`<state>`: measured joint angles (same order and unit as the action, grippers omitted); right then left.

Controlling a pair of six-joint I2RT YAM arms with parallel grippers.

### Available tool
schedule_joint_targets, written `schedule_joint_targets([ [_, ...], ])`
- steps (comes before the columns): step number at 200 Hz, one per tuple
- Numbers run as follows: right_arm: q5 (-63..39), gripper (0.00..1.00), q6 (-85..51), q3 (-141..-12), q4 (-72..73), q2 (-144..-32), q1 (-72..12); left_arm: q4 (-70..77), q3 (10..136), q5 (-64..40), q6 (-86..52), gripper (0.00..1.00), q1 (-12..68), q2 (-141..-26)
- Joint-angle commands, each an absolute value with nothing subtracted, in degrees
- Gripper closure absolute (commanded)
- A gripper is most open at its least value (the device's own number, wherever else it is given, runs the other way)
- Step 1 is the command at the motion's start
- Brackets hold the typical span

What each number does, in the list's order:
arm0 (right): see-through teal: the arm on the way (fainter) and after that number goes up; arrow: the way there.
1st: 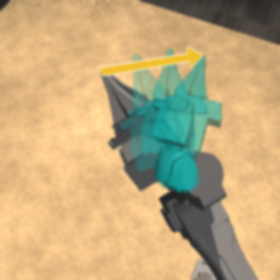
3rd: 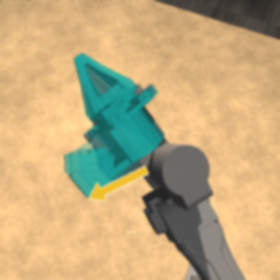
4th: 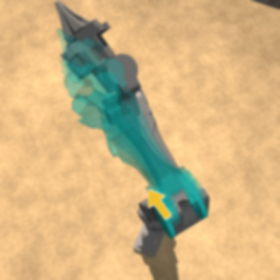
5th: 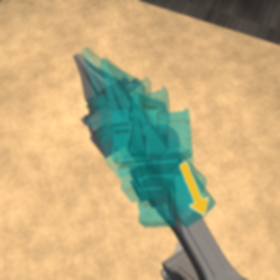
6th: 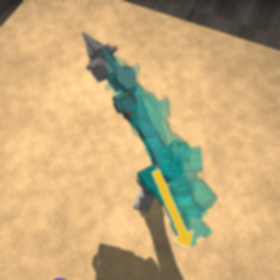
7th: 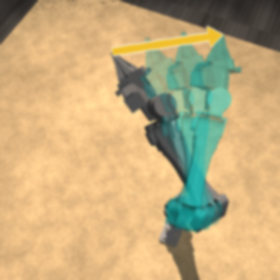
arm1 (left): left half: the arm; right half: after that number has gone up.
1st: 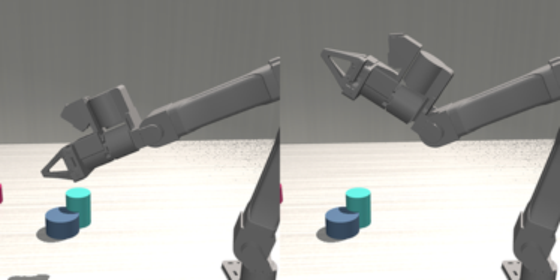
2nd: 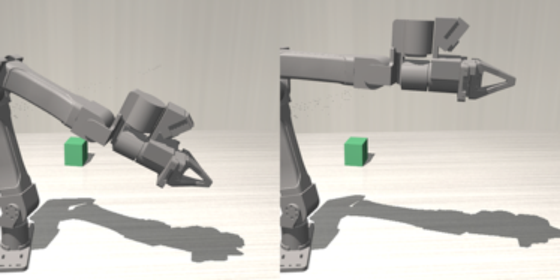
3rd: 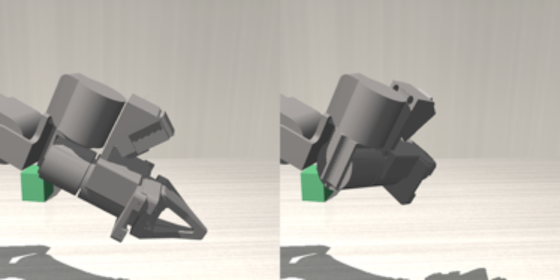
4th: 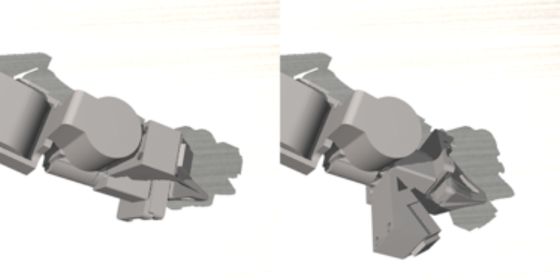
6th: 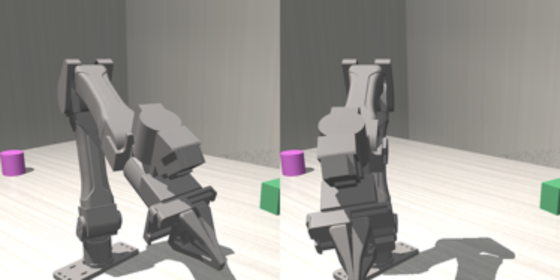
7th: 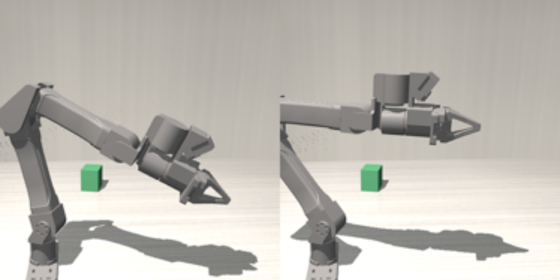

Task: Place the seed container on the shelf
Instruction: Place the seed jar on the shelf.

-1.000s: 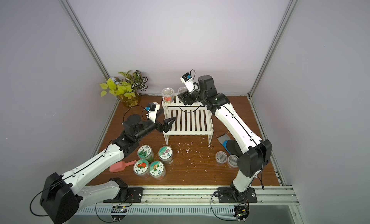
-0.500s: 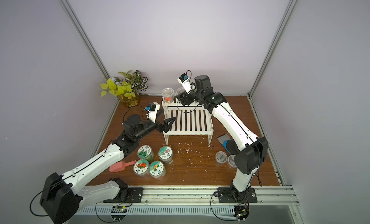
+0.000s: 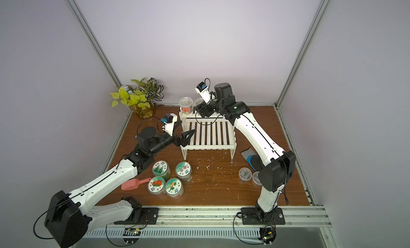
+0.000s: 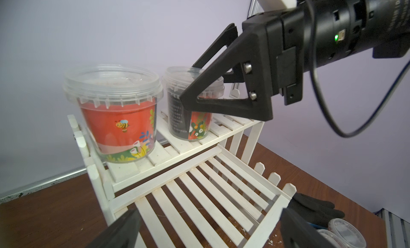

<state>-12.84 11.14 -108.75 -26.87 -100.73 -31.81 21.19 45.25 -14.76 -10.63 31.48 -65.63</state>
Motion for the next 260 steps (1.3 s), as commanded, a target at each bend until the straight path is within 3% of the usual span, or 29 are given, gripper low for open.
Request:
schedule_joint_targets([
  [1, -14.39, 0.20, 11.96, -110.61, -25.69, -100.51, -32.08, 21.53, 46.67, -14.90, -9.77, 0.01, 30.94, -65.85],
  [129, -14.82, 0.19, 11.74, -108.37, -23.29, -100.21, -32.08, 21.64, 45.96, -14.78, -10.09, 0.00, 30.95, -65.48],
  [206, -12.90, 0.07, 12.12, -108.29, -24.28, -97.63, -32.08, 20.15, 46.87, -16.32, -9.62, 0.01, 30.97, -65.74],
  [260, -10.65, 0.01, 9.84, -104.02, -24.00, -89.39, -31.96, 16.48, 46.96, -19.25, -7.67, 0.00, 30.97, -63.52],
])
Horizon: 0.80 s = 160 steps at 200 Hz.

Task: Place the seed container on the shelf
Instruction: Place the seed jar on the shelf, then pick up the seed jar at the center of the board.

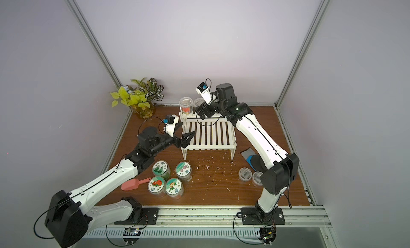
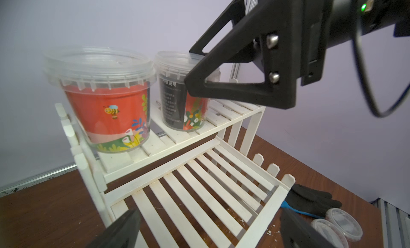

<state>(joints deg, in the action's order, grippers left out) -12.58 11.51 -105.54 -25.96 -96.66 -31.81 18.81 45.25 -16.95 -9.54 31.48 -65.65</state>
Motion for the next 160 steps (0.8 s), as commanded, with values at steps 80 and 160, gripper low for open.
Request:
schedule_joint_targets([
  [80, 4.69, 0.03, -2.57, -82.00, -26.40, -69.10, -31.04, 22.85, 44.21, -26.57, -14.54, 0.00, 31.80, -62.40],
  [160, 9.84, 0.09, -32.33, -50.36, -40.66, -53.39, -30.32, 28.91, 35.97, -23.46, -15.95, 0.01, 45.59, -66.69],
])
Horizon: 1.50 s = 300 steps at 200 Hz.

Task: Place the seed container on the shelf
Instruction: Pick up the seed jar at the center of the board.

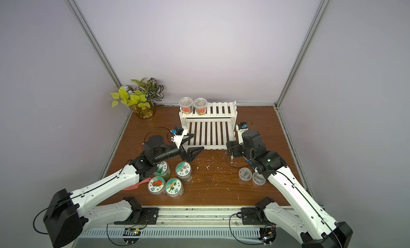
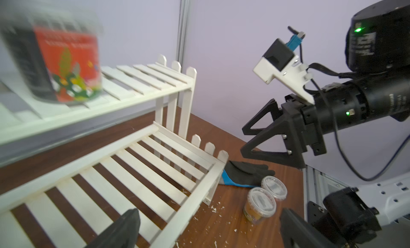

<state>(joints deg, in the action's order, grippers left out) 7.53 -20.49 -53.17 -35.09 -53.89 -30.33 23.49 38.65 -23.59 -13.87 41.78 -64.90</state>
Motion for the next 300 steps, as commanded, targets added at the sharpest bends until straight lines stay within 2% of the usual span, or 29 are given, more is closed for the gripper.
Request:
schedule_joint_targets([
  [1, 9.80, 0.09, -32.64, -50.18, -40.85, -53.37, -30.32, 29.09, 35.96, -23.46, -15.98, 0.01, 45.78, -66.79],
  [39, 9.67, 0.10, -40.31, -43.51, -42.41, -49.90, -30.40, 30.77, 36.56, -21.83, -15.49, 0.00, 51.05, -71.27],
  [153, 11.70, 0.08, -43.33, -42.75, -50.72, -46.53, -34.50, 35.29, 40.11, -23.07, -14.02, 0.00, 51.24, -80.01],
  [205, 13.28, 0.05, -44.44, -44.27, -53.23, -53.20, -39.02, 30.46, 41.86, -20.41, -12.04, 0.00, 51.24, -79.32],
  [300, 17.15, 0.02, -48.67, -39.10, -52.10, -50.90, -40.96, 32.06, 39.73, -18.44, -10.28, 0.00, 51.24, -78.93],
])
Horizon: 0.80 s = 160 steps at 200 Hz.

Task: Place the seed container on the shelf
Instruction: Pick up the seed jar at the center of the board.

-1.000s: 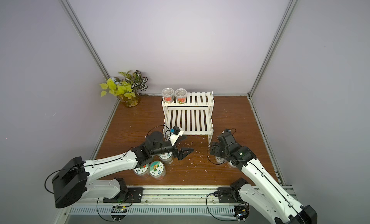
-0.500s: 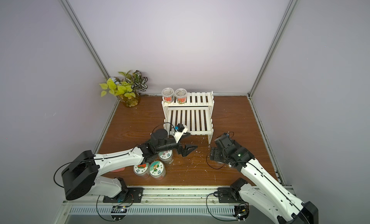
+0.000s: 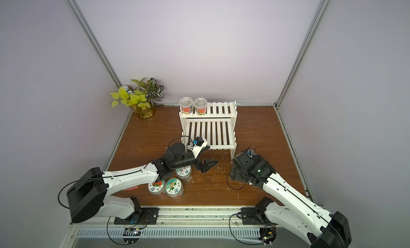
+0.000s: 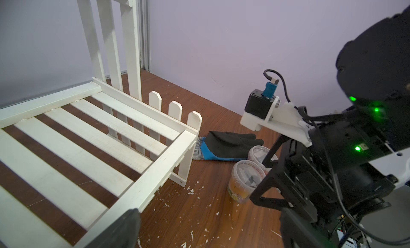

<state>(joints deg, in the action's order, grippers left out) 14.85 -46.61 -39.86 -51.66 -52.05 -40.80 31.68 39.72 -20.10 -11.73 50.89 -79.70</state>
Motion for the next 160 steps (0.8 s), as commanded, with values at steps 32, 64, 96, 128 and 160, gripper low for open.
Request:
schedule_joint_targets([
  [32, 17.40, 0.01, -48.33, -39.64, -51.97, -50.84, -40.92, 28.45, 39.90, -15.77, -7.83, 0.01, 51.25, -76.58],
  [64, 17.23, 0.01, -48.16, -39.04, -51.70, -50.54, -40.91, 27.48, 39.74, -15.40, -7.18, 0.00, 51.15, -75.73],
  [96, 15.98, 0.01, -48.05, -38.42, -50.53, -48.09, -40.96, 29.30, 39.08, -16.13, -8.88, 0.00, 51.20, -75.86],
  [128, 15.74, 0.01, -47.39, -38.32, -50.53, -47.42, -40.91, 31.80, 38.84, -16.81, -10.37, 0.00, 51.15, -76.96],
  [160, 16.77, 0.01, -47.36, -38.84, -50.05, -49.26, -40.95, 33.68, 38.98, -16.95, -11.53, 0.00, 51.16, -78.37],
])
